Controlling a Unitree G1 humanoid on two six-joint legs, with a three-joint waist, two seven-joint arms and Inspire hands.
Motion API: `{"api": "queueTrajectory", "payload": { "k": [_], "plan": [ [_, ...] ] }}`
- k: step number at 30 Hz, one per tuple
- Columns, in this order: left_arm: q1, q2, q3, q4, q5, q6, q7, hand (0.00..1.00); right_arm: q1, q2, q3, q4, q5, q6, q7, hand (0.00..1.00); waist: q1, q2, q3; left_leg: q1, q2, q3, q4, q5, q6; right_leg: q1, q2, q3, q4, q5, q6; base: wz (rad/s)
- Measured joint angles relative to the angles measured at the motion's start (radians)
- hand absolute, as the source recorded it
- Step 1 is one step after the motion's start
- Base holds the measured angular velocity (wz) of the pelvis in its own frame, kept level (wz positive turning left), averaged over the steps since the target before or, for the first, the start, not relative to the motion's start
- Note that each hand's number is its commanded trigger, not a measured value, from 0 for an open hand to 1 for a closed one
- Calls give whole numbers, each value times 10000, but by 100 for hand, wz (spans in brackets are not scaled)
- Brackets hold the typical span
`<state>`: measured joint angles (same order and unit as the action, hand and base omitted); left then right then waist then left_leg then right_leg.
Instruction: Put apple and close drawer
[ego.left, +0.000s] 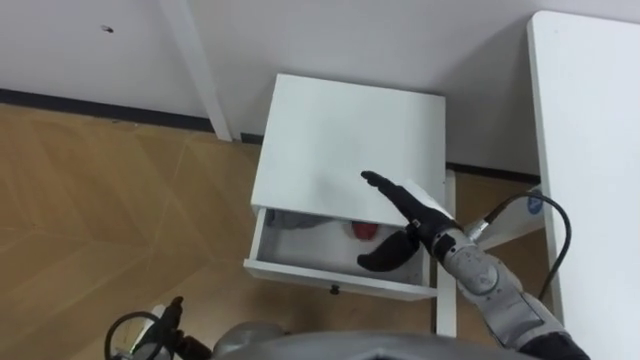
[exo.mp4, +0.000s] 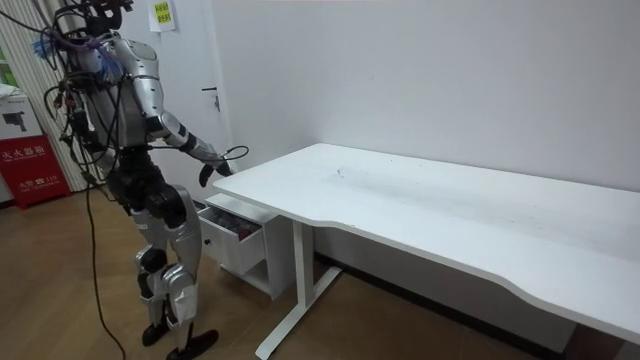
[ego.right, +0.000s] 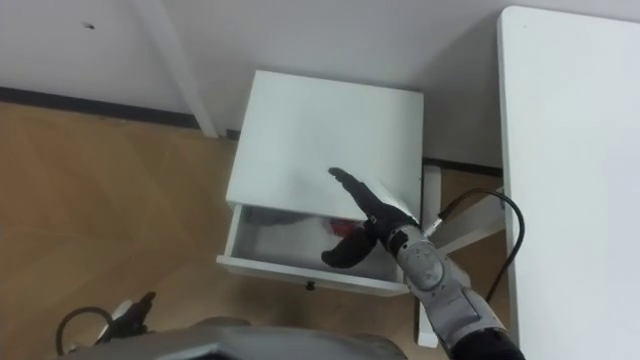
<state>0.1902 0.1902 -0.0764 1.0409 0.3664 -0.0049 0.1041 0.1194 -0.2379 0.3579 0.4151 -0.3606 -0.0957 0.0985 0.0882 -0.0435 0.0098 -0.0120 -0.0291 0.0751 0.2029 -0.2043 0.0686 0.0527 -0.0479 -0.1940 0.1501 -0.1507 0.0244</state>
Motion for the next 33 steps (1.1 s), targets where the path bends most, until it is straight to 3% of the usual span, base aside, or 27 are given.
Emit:
{"api": "queueTrajectory", "payload": {
  "k": [5,8,11,12,13,14,15,16,17,18,19,21,23,25,26,28,29,30,31,33],
  "plan": [
    [-16,-11,79,22,-5,37,3,0,63,168,-570,671,92,-24,-124,0,-48,7,-21,108,-14,-47,15,-7,11,173,-31,-32,18,-5,8,5],
    [25,-66,475,148,-11,30,51,0,109,343,-1473,1854,433,-201,-542,0,-187,42,-20,219,-55,-79,73,-39,64,309,-150,-111,170,-77,123,11],
    [36,-246,895,252,-6,8,110,0,394,338,-2670,2662,631,-140,-1052,0,-405,207,-56,17,-158,12,443,-176,236,-732,-452,-147,2239,-399,363,2],
    [51,-214,1035,241,-12,1,112,0,479,323,-3081,3010,872,-95,-1292,0,-503,254,-45,16,-230,91,514,-159,312,-1512,-695,-107,3873,-381,345,-4],
    [38,-116,1165,284,-10,-8,115,0,676,261,-3337,3221,1107,-100,-1510,0,-655,213,-48,27,-317,154,661,-205,467,-2474,-993,26,5699,-56,283,0],
    [-18,-94,1228,375,-4,-10,122,0,740,249,-3553,3389,1259,-117,-1578,0,-739,245,-62,18,-356,191,819,-253,544,-2952,-1140,133,6508,398,290,0],
    [-105,-80,1333,603,-2,-55,126,0,746,163,-3876,3902,1498,-180,-1783,0,-860,513,-60,-32,-246,232,1142,-371,713,-4038,-1164,506,8136,2023,474,-30],
    [-285,35,1373,892,-8,-134,130,0,670,63,-4082,4302,1686,-208,-1916,0,-844,666,-68,-191,-166,393,1461,-515,857,-5335,-1115,964,10146,2781,372,-41],
    [-371,116,1386,992,-33,-139,140,0,633,56,-4225,4339,1692,-221,-1971,0,-873,708,-24,-329,-145,426,1678,-602,916,-6025,-1089,1118,11744,2500,281,-39],
    [-477,222,1391,1203,-62,-129,144,0,611,28,-4370,4368,1887,-306,-2129,0,-992,849,42,-569,26,431,2104,-747,983,-7175,-988,1145,14442,1786,92,-20],
    [-528,281,1407,1213,-70,-75,155,0,602,-59,-4352,4504,2099,-393,-2220,0,-1058,1125,103,-791,272,444,2357,-831,966,-8026,-760,1038,16375,1243,-24,-11],
    [-550,328,1425,1173,-40,77,158,0,550,-219,-4155,5044,2450,-469,-2271,0,-1163,1184,145,-922,349,360,2559,-906,981,-8534,-773,1143,17447,723,49,5],
    [-381,346,1429,1177,-27,119,205,0,555,-272,-3994,5547,2647,-299,-2292,0,-1175,1158,139,-905,271,286,2628,-950,928,-8045,-777,1382,16348,572,199,13],
    [-14,379,1423,1141,-20,103,227,0,574,-240,-3755,5994,2968,50,-2271,0,-1246,927,153,-876,-79,158,2551,-910,847,-5967,-901,1294,11663,422,476,19],
    [95,396,1424,1115,-19,115,232,0,600,-219,-3726,6018,2994,121,-2270,0,-1247,835,166,-888,-207,159,2512,-894,816,-5361,-914,1288,10282,377,530,20],
    [190,413,1409,1055,-39,285,237,0,564,-194,-3717,6284,2903,184,-2269,0,-1185,491,76,-1065,-553,77,2261,-742,549,-3411,-831,1086,6218,112,601,16],
    [188,414,1407,995,-42,292,253,0,565,-179,-3717,6317,2902,207,-2270,0,-1080,416,61,-1061,-595,76,2114,-671,432,-3041,-768,1043,5492,-7,618,5],
    [150,410,1396,955,-83,289,421,0,570,-113,-3709,6345,2912,236,-2270,0,-953,292,-30,-981,-686,78,1721,-497,161,-2349,-617,1055,4168,-155,585,0],
    [67,419,1368,954,-111,291,565,0,571,-32,-3702,6346,2926,209,-2269,0,-839,134,-40,-857,-718,79,1393,-363,-2,-1722,-481,1061,3066,-135,528,-3],
    [-7,448,1342,952,-132,287,746,0,549,110,-3702,6353,2939,170,-2261,0,-738,-89,-36,-703,-725,76,1166,-295,2,-944,-333,1037,1734,-34,416,-4]
  ]
}}
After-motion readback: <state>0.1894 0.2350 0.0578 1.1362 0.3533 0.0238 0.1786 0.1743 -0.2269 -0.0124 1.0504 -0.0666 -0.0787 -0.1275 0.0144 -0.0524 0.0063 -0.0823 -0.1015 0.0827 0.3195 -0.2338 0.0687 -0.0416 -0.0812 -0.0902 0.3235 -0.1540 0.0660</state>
